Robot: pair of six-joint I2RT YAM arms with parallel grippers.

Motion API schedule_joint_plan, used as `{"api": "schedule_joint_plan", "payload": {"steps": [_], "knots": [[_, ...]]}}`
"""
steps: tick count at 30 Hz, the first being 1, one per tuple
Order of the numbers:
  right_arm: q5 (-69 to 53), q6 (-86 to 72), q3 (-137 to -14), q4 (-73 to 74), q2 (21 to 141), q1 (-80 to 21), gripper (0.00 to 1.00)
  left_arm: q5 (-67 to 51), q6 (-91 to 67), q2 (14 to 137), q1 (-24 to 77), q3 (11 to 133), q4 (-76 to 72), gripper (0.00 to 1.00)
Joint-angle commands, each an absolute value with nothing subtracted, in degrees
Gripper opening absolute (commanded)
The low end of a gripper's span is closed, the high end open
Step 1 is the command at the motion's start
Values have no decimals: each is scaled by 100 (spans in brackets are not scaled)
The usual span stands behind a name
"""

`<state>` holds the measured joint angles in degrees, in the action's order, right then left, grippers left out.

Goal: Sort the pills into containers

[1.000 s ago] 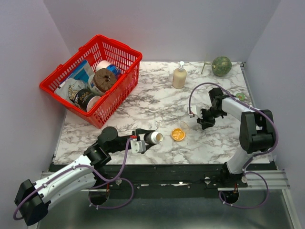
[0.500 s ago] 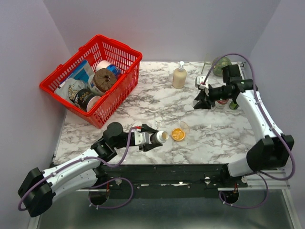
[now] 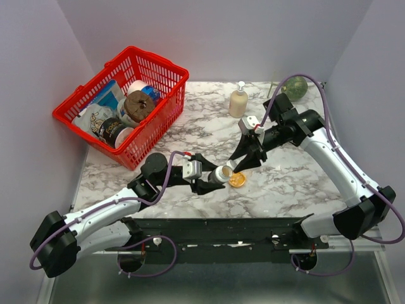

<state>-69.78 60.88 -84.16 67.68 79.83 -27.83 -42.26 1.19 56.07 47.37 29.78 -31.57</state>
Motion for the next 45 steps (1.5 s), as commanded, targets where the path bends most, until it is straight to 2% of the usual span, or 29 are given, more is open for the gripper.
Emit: {"api": "schedule_joint_plan", "payload": {"steps": [1,18,38,45], "knots": [[-7532,6135,-8639,7119,7963,-2856,13,-4412,26,5607,4781,3155,-3103,0],[-7462,6187,-9114,7444,8033,-2900,13,-4298,88,5475,4781,3234,-2654,0],[-5388,5968,-8561,6645,7770,-3990,14,-3938,-536,5616,4781,3726,-2224,0],[-5572,6398,-8358,6635,7743,-4087,16,-3937,-1344,5414,4702,3569,-3260,0]]}}
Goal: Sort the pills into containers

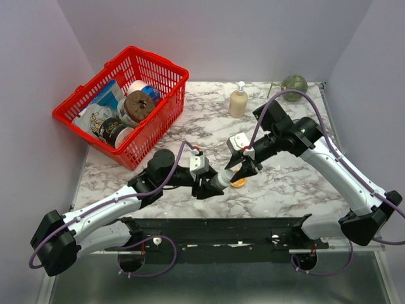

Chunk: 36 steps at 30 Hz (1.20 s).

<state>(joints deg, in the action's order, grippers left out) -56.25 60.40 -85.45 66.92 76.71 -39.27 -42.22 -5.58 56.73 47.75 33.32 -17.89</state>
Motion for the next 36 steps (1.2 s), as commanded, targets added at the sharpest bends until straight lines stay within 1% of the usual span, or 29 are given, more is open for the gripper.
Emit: {"api": "schedule_joint_plan", "payload": {"steps": [1,8,11,12,13,15,16,19,21,28,29,33,36], "knots": [[-5738,6398,-8385,6671,7787,-4087,16,-3955,-1345,5397,4702,3560,-3322,0],[-6767,6197,-8561,7066,8288,-4087,16,-3666,-493,5054,4702,3525,-3217,0],[-6934,5557,-8315,6629,8262,-4087,16,-3464,-352,4957,4702,3472,-3348,0],[-6908,5320,-8088,6140,8201,-4087,16,-3428,-352,4948,4702,3463,-3401,0],[-6786,4856,-7982,5865,8035,-4078,16,-3393,-378,4957,4702,3428,-3471,0],[-6610,4563,-7840,5286,7902,-4087,16,-3253,-474,4957,4702,3401,-3656,0],[-6305,4135,-7796,5091,7832,-4087,16,-3191,-509,4983,4702,3401,-3682,0],[-5689,3614,-7805,4650,7787,-4087,14,-2901,-589,5018,4702,3462,-3595,0],[-5511,3437,-7770,4422,7726,-4087,13,-2760,-598,5036,4702,3507,-3454,0],[-5274,2761,-7682,4131,7796,-4087,12,-2066,-590,5054,4702,3744,-2954,0],[-5099,2568,-7682,4096,7866,-4087,12,-1630,-450,5062,4702,3822,-2666,0],[-4738,2215,-7734,4131,8068,-4087,11,-1161,-290,5150,4702,4051,-2409,0],[-4133,1908,-7708,3965,8112,-4087,11,-853,-290,5247,4702,4166,-2303,0]]}}
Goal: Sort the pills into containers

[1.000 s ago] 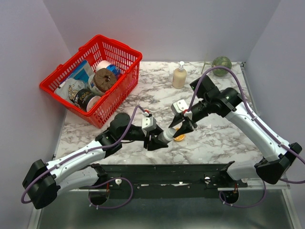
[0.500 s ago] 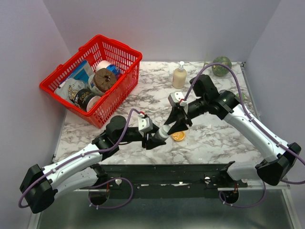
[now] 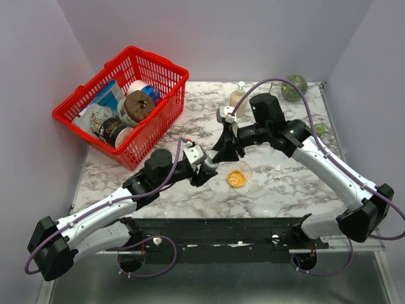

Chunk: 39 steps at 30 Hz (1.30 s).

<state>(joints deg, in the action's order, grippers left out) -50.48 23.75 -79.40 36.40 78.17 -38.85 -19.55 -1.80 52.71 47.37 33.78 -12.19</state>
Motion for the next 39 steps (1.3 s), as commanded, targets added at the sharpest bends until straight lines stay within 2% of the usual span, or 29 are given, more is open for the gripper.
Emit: {"api": "schedule_joint_plan", "payload": {"steps": [1,9,13,18,22,25,26,28,29,32,39], "knots": [[-3870,1707,-7630,3877,8069,-4087,10,-783,-316,5264,4702,4166,-2329,0],[-3042,1230,-7611,3481,8156,-4087,6,-396,-528,5423,4702,4298,-2180,0],[-3276,1152,-7603,3437,8226,-4087,7,-684,-457,5493,4693,4350,-2066,0],[-3998,1169,-7786,3638,8420,-4087,22,-1204,-220,5493,4676,4307,-1908,0],[-4131,1160,-7813,3674,8472,-4087,33,-1441,-158,5379,4588,4210,-1749,0],[-4271,1169,-7875,3691,8473,-4087,48,-1643,-202,5335,4492,4175,-1662,0],[-4324,1178,-7919,3700,8429,-4087,58,-1722,-211,5326,4465,4166,-1644,0],[-4473,1300,-8050,3761,8359,-4078,69,-1933,-255,5309,4395,4166,-1521,0],[-4604,1370,-8233,3831,8254,-4035,82,-1977,-255,5282,4377,4149,-1494,0],[-4990,1634,-8515,3937,8069,-3850,100,-2127,-307,5203,4316,4078,-1407,0],[-5607,2565,-8824,4675,7875,-3718,100,-2636,-360,5063,4175,4017,-1196,0]]}}
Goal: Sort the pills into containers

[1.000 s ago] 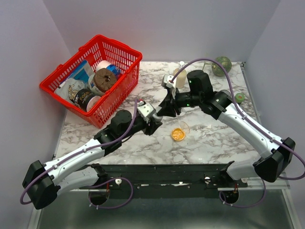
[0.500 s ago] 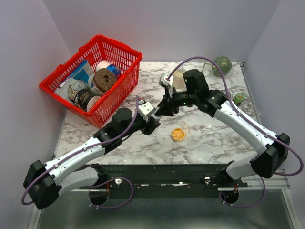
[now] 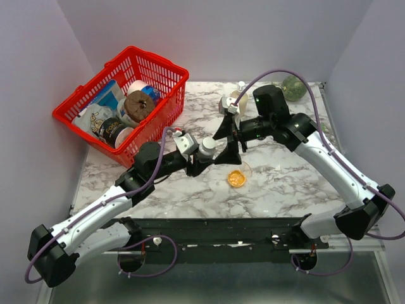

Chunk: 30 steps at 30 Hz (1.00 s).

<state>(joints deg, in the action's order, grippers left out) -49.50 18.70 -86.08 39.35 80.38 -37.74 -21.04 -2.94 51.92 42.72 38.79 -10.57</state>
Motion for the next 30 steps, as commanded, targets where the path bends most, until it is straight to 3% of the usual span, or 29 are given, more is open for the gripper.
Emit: {"api": "schedule_joint_plan", "payload": {"steps": [1,10,20,30], "knots": [[-5607,2880,-8946,4789,7866,-3709,100,-2724,-352,5036,4149,4034,-1161,0],[-6433,7245,-9720,7179,7980,-3665,100,-5140,-668,5299,3806,4323,-800,0],[-6935,7075,-10300,7567,8622,-3726,94,-5862,-712,5669,3797,4588,-457,0],[-7005,6829,-10450,7761,8886,-3867,72,-5845,-457,5941,3788,4799,-150,0]]}}
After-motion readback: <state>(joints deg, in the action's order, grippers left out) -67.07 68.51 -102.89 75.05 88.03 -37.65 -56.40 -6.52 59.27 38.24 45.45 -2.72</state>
